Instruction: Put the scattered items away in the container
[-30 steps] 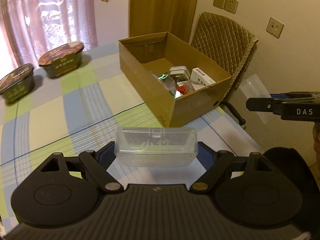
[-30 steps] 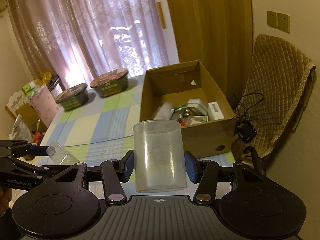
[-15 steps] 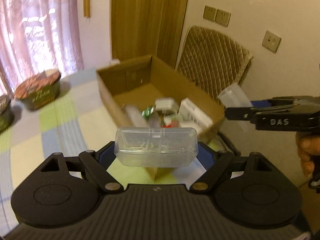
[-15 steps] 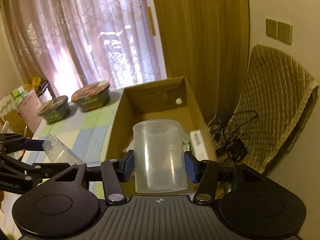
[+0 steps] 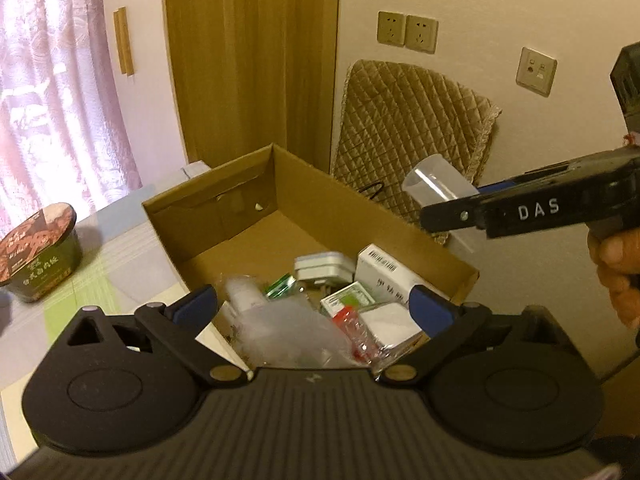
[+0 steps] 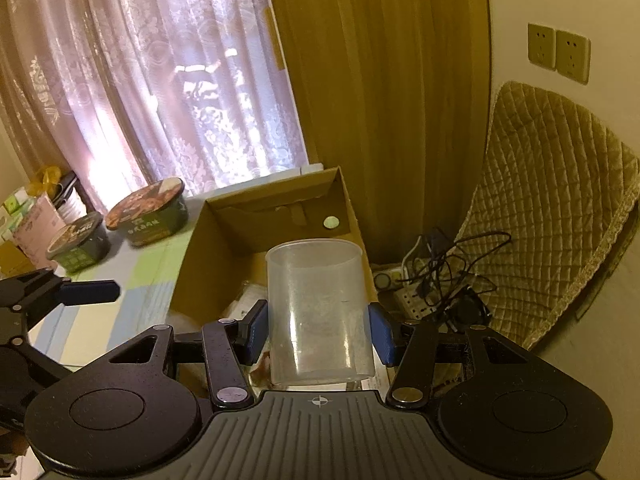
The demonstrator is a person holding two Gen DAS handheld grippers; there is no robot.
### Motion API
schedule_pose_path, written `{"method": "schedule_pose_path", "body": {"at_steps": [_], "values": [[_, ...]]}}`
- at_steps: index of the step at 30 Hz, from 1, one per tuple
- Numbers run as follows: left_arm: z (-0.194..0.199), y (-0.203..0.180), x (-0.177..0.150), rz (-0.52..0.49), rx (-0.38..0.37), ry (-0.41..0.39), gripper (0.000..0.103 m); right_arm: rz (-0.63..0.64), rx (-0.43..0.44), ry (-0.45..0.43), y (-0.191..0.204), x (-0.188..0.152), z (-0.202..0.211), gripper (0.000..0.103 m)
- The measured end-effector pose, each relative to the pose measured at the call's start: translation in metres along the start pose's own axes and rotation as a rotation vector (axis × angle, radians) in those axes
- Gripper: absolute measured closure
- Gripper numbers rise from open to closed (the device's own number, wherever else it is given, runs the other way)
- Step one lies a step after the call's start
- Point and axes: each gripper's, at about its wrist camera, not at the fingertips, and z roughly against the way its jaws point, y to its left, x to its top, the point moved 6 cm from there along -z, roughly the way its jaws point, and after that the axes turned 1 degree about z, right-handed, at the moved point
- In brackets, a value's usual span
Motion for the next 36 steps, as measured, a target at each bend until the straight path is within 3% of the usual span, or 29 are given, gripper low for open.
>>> {"method": "schedule_pose_path", "body": {"at_steps": [7, 14, 17, 36], "values": [[0.011, 0.02, -0.03, 0.065, 0.011, 0.025, 0.003, 0.001, 0.017, 0.041, 0.003, -0.014, -0.022, 0.048], [0.021, 0.023, -0.038, 0.085, 0.02, 0.023, 0.003, 0.039, 0.089, 0.031, 0.026, -0.002, -0.036, 0.047], [0.024, 0.023, -0.037, 0.085, 0.026, 0.018, 0.003, 0.044, 0.08, -0.008, 0.03, 0.007, -0.037, 0.006], [0.038, 0.022, -0.037, 0.112, 0.023, 0.006, 0.003, 0.023, 0.052, -0.028, 0.025, 0.002, -0.014, 0.006]]}}
